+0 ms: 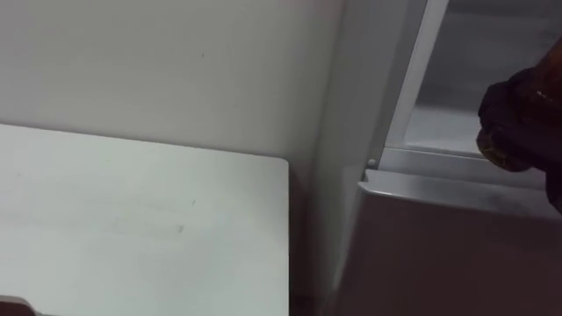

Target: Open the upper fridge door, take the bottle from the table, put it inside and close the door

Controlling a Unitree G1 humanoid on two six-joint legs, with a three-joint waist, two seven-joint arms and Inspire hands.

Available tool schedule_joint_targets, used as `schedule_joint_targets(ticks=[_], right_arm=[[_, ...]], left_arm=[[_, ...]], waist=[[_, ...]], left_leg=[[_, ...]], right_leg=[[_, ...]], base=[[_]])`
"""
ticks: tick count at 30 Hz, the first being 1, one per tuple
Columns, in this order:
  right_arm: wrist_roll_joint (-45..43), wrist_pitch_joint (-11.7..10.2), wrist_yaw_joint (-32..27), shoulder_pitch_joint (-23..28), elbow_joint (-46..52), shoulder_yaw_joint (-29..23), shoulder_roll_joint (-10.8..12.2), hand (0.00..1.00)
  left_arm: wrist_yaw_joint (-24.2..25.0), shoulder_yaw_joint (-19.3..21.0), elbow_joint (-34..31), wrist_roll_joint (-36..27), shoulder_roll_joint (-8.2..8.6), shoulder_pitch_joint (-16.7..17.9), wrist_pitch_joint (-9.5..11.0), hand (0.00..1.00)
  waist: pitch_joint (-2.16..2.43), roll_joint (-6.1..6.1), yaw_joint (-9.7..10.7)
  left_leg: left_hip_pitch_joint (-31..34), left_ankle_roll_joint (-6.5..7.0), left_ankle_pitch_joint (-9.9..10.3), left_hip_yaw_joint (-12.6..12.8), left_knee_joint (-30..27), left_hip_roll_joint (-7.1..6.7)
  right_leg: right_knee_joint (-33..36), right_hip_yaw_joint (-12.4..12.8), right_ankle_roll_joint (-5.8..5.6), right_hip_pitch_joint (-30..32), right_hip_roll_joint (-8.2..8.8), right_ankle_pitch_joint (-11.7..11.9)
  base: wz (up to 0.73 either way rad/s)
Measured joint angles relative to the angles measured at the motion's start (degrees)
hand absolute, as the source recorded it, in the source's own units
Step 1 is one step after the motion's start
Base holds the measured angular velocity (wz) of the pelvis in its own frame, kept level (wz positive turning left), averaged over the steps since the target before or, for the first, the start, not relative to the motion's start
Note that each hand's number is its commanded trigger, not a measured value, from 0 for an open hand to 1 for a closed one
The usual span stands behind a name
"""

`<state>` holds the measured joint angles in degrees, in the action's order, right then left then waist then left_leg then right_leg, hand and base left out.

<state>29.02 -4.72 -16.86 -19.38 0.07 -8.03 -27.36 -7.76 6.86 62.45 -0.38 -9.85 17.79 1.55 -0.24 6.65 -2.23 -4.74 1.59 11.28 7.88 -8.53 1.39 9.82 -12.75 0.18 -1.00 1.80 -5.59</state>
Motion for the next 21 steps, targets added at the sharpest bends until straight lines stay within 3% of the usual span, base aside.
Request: schedule_joint_targets(ticks=[15, 21], right_arm=[[4.6, 1.2, -6.9, -4.1, -8.7, 0.0, -0.1, 1.0], [5.0, 1.6, -9.3, -10.8, -17.2, 0.1, -0.1, 1.0]], left_arm=[[-0.6, 0.1, 0.0, 0.1, -0.02, 0.4, -0.4, 0.0], [0.1, 0.2, -0.8, 1.6, -0.1, 0.7, -1.9, 0.0]], waist=[[0.0, 0.02, -1.4], [-0.01, 0.03, -1.6]], left_leg=[[0.0, 0.0, 0.0, -0.1, -0.2, -0.04], [0.1, 0.01, 0.0, 0.0, -0.4, -0.04]], right_leg=[[0.2, -0.1, 0.0, 0.0, 0.06, 0.0], [0.4, -0.2, 0.0, 0.1, 0.12, 0.0]], base=[[0.0], [0.0]])
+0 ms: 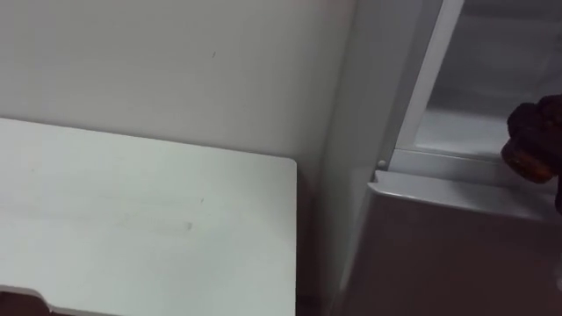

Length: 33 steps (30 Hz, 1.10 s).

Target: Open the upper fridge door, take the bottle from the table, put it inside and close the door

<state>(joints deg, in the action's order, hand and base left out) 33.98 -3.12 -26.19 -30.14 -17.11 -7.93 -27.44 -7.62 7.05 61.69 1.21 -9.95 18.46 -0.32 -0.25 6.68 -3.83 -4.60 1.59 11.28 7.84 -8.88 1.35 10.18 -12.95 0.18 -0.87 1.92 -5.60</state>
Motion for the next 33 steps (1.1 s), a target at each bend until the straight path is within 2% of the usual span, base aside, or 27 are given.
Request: schedule_joint_targets(ticks=[5, 8, 11, 14, 19, 22, 23, 31, 32, 33], right_arm=[[0.0, 1.9, -1.3, -4.3, -6.9, 0.5, -0.7, 1.0], [-0.5, 2.1, -0.7, -7.4, -11.6, 3.1, -2.7, 1.0], [-0.6, 2.7, -0.2, -10.8, -16.6, 5.1, -3.7, 1.0], [-0.6, 3.3, 0.7, -11.0, -17.8, 6.4, -5.0, 1.0], [-2.0, 4.1, 1.9, -11.6, -20.5, 7.4, -5.0, 1.0], [-4.3, 4.5, 2.3, -12.8, -23.5, 9.3, -6.0, 1.0], [-5.4, 4.6, 2.8, -13.3, -24.3, 9.6, -6.0, 1.0], [-5.4, 4.5, 3.4, -16.0, -28.0, 11.2, -6.2, 1.0], [-5.4, 4.5, 3.6, -16.1, -28.0, 11.2, -6.2, 0.93], [-5.4, 4.5, 3.7, -16.1, -28.0, 11.3, -6.2, 0.77]], left_arm=[[2.2, 1.5, -0.5, 3.0, -0.2, 0.0, -2.2, 0.0], [2.9, 1.8, -0.4, 3.0, -0.25, 0.3, -3.5, 0.0], [3.5, 2.1, -0.8, 3.0, -0.25, 0.4, -3.5, 0.0], [3.7, 2.7, -1.4, 2.9, -0.25, 0.4, -3.5, 0.0], [4.3, 4.0, -2.7, 3.3, -0.5, 1.2, -3.8, 0.0], [4.1, 4.0, -3.8, 3.3, -0.93, 1.5, -4.6, 0.0], [4.0, 4.0, -3.9, 3.3, -1.04, 1.5, -4.7, 0.0], [3.6, 4.0, -3.8, 3.2, -2.01, 1.7, -4.8, 0.0], [3.4, 4.0, -3.8, 3.2, -2.1, 1.8, -4.8, 0.0], [3.3, 4.0, -3.8, 3.2, -2.15, 1.8, -4.8, 0.0]], waist=[[0.06, -0.07, -1.3], [0.11, -0.1, -1.4], [0.19, 0.03, -1.7], [0.49, 0.49, -2.8], [0.93, 1.64, -3.7], [0.61, 2.44, -4.4], [0.43, 2.35, -4.6], [0.32, 2.45, -5.9], [0.26, 2.35, -6.2], [0.26, 2.34, -6.3]], left_leg=[[0.1, -0.01, 0.0, -0.2, -0.4, 0.02], [-0.1, -0.02, 0.0, -0.3, -0.6, 0.02], [0.0, -0.02, 0.0, -0.3, -0.5, 0.05], [0.0, -0.03, 0.0, -0.3, -0.5, 0.05], [0.0, -0.04, 0.0, -0.8, -0.7, 0.03], [-0.1, -0.04, 0.0, -1.3, -0.9, 0.01], [0.0, -0.04, 0.0, -1.7, -0.9, -0.04], [0.5, -0.12, -0.1, -3.2, -0.9, -0.18], [0.5, -0.13, -0.1, -3.3, -0.9, -0.15], [0.5, -0.14, -0.1, -3.3, -0.9, -0.12]], right_leg=[[0.1, 0.0, 0.0, 0.0, -0.03, 0.0], [0.1, -0.4, 0.0, -0.1, 0.03, 0.0], [0.4, -0.5, 0.02, -0.1, 0.06, 0.0], [0.4, -0.6, 0.07, -0.1, 0.06, 0.0], [0.4, -1.5, 0.09, -0.5, 0.14, -0.1], [0.4, -1.8, 0.09, -0.8, 0.2, -0.1], [0.3, -2.2, 0.09, -1.0, 0.29, -0.1], [0.3, -4.5, 0.07, -1.2, 0.66, -0.1], [0.3, -4.5, 0.07, -1.1, 0.61, -0.1], [0.3, -4.5, 0.07, -1.2, 0.59, -0.1]], base=[[0.0], [0.01], [0.0], [0.0], [0.06], [0.08], [0.12], [0.1], [0.06], [0.0]])
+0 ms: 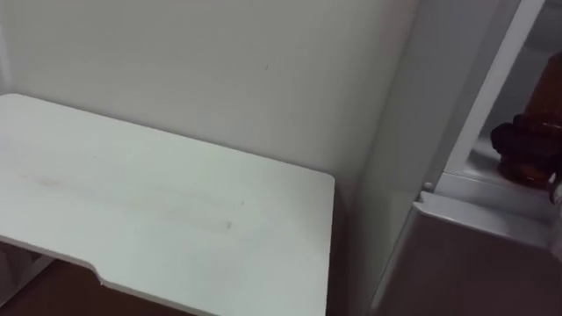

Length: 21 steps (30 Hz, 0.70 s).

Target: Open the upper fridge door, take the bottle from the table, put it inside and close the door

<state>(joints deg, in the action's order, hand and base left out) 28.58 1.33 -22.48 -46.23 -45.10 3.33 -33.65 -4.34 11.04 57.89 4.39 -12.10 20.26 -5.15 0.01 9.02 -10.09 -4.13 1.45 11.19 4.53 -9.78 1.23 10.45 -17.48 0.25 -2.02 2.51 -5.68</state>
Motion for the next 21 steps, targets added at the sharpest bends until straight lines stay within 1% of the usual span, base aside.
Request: schedule_joint_targets(ticks=[1, 2, 3, 4, 5, 6, 9, 11, 14, 15, 17, 19, 21], right_arm=[[0.0, 0.0, 0.2, -0.1, 0.0, 0.0, 0.0, 0.69], [0.0, 0.0, 0.3, -0.3, 0.0, 0.0, 0.0, 0.55], [0.0, 0.0, 0.4, -0.4, 0.0, 0.0, 0.0, 0.33], [0.0, 0.0, 0.7, -0.5, 0.0, 0.0, 0.0, 0.2], [0.0, -0.1, 1.0, -0.5, 0.0, 0.0, 0.0, 0.04], [0.0, -0.2, 1.2, -0.5, 0.0, 0.0, 0.0, 0.0], [0.3, -1.4, 1.4, -0.5, -0.4, -0.1, -0.1, 0.0], [0.3, -2.7, 1.4, -0.5, -1.5, -0.1, -0.1, 0.0], [0.4, -3.5, 1.4, -0.5, -1.9, -0.1, -0.1, 0.0], [0.6, -3.8, 1.4, -0.5, -2.0, 0.0, -0.1, 0.0], [0.7, -5.3, 1.5, -0.5, -3.6, 0.2, -0.1, 0.0], [0.6, -5.6, 1.5, -0.5, -4.3, 0.2, -0.3, 0.0], [0.5, -5.9, 1.6, -0.5, -5.0, 0.2, -0.3, 0.0]], left_arm=[[-0.1, 0.0, 0.0, 0.0, -0.07, 0.1, 0.0, 0.0], [-0.3, 0.0, 0.0, 0.0, -0.08, 0.1, 0.0, 0.0], [-0.3, 0.0, 0.0, 0.0, -0.08, 0.1, 0.0, 0.0], [-0.4, 0.0, 0.0, 0.0, -0.09, 0.1, 0.0, 0.0], [-0.5, 0.0, 0.0, 0.0, -0.13, 0.1, 0.0, 0.0], [-0.6, 0.0, 0.0, -0.1, -0.12, 0.1, 0.0, 0.0], [-0.5, 0.0, -0.2, -0.3, -0.11, 0.1, -0.1, 0.0], [-0.5, -0.1, -0.5, -0.3, -0.11, 0.1, -0.2, 0.0], [-0.5, -0.1, -0.5, -0.3, -0.11, 0.2, -0.2, 0.0], [-0.5, -0.1, -0.5, -0.3, -0.11, 0.2, -0.1, 0.0], [-0.5, -0.1, -0.5, -0.3, -0.13, 0.2, -0.1, 0.0], [-0.4, -0.2, -0.3, -0.1, -0.12, 0.2, -0.1, 0.0], [-0.2, -0.2, 0.2, 0.1, -0.13, 0.2, -0.3, 0.0]], waist=[[-0.09, -0.14, -0.2], [-0.09, -0.14, -0.4], [-0.1, -0.15, -0.5], [-0.1, -0.18, -0.7], [-0.05, -0.16, -0.8], [-0.06, -0.22, -1.0], [-0.21, -0.68, -1.0], [-0.45, -1.1, -1.3], [-0.74, -1.61, -1.5], [-0.78, -1.67, -1.6], [-0.78, -1.68, -2.2], [-0.78, -1.67, -3.0], [-0.77, -1.66, -3.2]], left_leg=[[0.1, -0.05, 0.0, -0.1, 0.0, 0.03], [0.2, -0.05, 0.0, -0.1, 0.0, 0.04], [0.3, -0.05, 0.0, -0.2, -0.1, 0.03], [0.4, -0.05, 0.0, -0.3, -0.1, 0.0], [0.6, -0.05, 0.0, -0.4, -0.1, -0.06], [0.6, -0.05, 0.0, -0.5, -0.2, -0.05], [0.7, -0.08, 0.0, -0.7, -0.5, 0.0], [0.6, -0.11, 0.0, -1.0, -0.6, 0.02], [0.5, -0.16, 0.1, -1.3, -0.9, 0.03], [0.5, -0.18, 0.1, -1.3, -0.9, 0.04], [0.5, -0.28, 0.1, -1.3, -0.9, 0.12], [0.5, -0.33, 0.1, -1.1, -1.0, 0.17], [0.5, -0.38, 0.1, -1.2, -1.0, 0.19]], right_leg=[[0.0, 0.0, 0.0, 0.0, -0.04, 0.0], [0.0, -0.1, 0.0, 0.1, -0.04, 0.0], [-0.1, -0.1, 0.0, 0.1, -0.04, 0.0], [-0.3, -0.2, 0.0, 0.1, -0.04, 0.0], [-0.7, -0.3, 0.0, 0.0, -0.05, 0.0], [-0.7, -0.4, 0.0, 0.0, -0.05, 0.0], [-0.8, -0.8, 0.0, -0.3, -0.07, 0.0], [-0.8, -1.0, 0.0, -0.6, -0.06, 0.0], [-0.8, -1.3, 0.01, -0.9, -0.06, 0.0], [-0.8, -1.3, 0.01, -0.9, -0.06, 0.0], [-0.8, -1.6, 0.02, -0.9, -0.07, 0.0], [-0.8, -1.9, 0.11, -0.8, -0.06, 0.0], [-0.7, -2.7, 0.21, -0.9, 0.04, 0.1]], base=[[0.0], [0.04], [0.04], [0.05], [0.04], [0.04], [0.05], [0.06], [0.06], [0.0], [0.0], [-0.02], [0.0]])
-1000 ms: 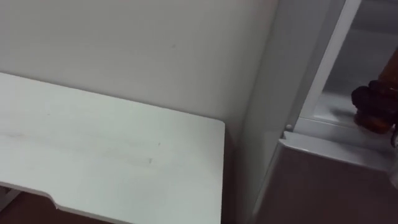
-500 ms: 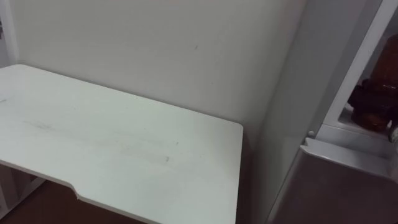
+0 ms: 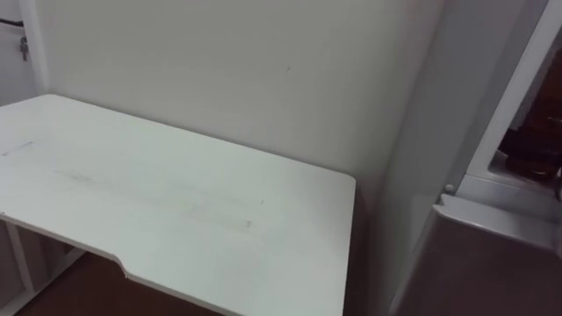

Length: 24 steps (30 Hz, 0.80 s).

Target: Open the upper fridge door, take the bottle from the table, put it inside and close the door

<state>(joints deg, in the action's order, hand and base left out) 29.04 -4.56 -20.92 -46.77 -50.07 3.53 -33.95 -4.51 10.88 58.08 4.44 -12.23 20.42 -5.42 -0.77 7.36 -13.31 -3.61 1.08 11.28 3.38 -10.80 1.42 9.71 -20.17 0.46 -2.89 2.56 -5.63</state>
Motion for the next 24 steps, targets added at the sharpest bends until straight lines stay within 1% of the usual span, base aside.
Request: schedule_joint_targets(ticks=[2, 7, 11, 21, 24], right_arm=[[0.0, -0.9, 0.5, 0.0, -1.2, 0.2, -0.1, 0.0], [0.0, -1.2, 1.4, 0.0, -1.8, 0.2, -0.3, 0.0], [0.2, -2.1, 3.4, 0.0, -3.4, 0.2, -0.3, 0.0], [0.2, -1.8, 5.5, 0.0, -3.9, -0.2, -0.6, 0.0], [0.5, -1.8, 6.1, 0.0, -3.9, -0.3, -0.5, 0.0]], left_arm=[[0.3, -0.1, 0.5, -0.3, 0.0, 0.0, -0.4, 0.0], [0.6, -0.1, 2.3, -0.4, 0.0, -0.8, -0.5, 0.0], [1.1, -0.1, 2.3, -0.4, -0.24, -1.0, -0.5, 0.0], [1.3, -0.2, 2.4, -0.5, -0.33, -1.1, -0.5, 0.0], [1.3, -0.1, 2.3, -0.4, -0.33, -1.4, -0.4, 0.0]], waist=[[0.03, 0.05, -0.3], [0.05, 0.21, -0.4], [0.26, 0.66, -0.4], [0.2, 0.95, -0.4], [0.18, 1.08, 0.1]], left_leg=[[0.0, -0.02, 0.0, -0.1, -0.1, 0.0], [0.1, -0.04, 0.0, -0.1, -0.2, -0.03], [0.1, -0.09, 0.0, 0.0, -0.2, -0.03], [0.2, -0.12, 0.0, -0.1, -0.8, -0.02], [0.3, -0.12, 0.0, 0.0, -0.8, -0.01]], right_leg=[[0.0, -0.4, 0.04, 0.0, 0.07, 0.0], [-0.1, -0.4, 0.23, 0.0, 0.09, 0.0], [-0.2, -0.2, 0.34, 0.0, -0.04, -0.1], [-0.2, 0.1, 0.47, -0.2, -0.13, -0.1], [-0.9, 0.2, 0.54, -0.2, -0.16, -0.1]], base=[[0.0], [0.0], [0.0], [0.0], [0.0]])
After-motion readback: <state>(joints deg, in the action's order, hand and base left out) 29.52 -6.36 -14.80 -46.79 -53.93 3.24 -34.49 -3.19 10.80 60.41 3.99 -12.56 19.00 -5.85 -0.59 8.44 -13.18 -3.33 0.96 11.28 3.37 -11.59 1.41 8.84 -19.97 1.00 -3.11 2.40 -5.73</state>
